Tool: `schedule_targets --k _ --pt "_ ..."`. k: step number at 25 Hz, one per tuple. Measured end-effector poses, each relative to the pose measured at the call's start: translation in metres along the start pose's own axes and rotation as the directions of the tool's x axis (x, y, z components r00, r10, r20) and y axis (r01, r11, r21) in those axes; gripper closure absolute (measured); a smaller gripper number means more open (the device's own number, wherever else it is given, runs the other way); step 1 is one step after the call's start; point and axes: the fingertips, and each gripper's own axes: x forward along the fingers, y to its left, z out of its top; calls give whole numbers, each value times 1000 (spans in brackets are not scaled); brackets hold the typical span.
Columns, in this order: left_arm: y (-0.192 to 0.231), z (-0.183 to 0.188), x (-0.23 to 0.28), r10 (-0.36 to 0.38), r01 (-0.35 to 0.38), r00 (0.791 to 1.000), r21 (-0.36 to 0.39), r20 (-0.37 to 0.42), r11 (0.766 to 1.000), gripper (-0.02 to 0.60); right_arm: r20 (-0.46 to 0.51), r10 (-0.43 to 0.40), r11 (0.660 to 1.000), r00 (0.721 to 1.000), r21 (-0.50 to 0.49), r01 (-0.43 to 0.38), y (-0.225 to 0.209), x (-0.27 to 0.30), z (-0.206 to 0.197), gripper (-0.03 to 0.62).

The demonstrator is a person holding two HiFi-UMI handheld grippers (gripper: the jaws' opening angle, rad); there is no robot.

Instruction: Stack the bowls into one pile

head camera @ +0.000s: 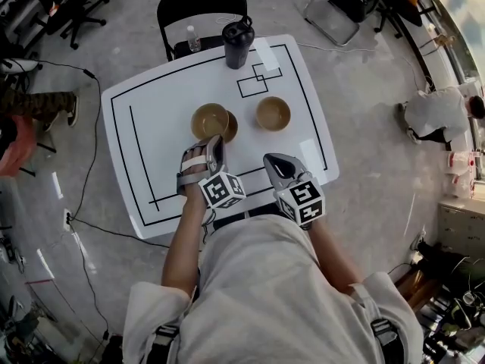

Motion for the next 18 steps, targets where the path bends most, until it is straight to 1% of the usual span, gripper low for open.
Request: schedule_targets --k 8,18 --pt "-18 10 5 -28 28 1000 31 6 999 557 1 -27 1000 1000 15 27 -11 -10 -5 594" --pt "-28 12 11 -46 47 999 40 -3 998 557 -5 -38 999 999 31 38 -20 -13 -12 594"
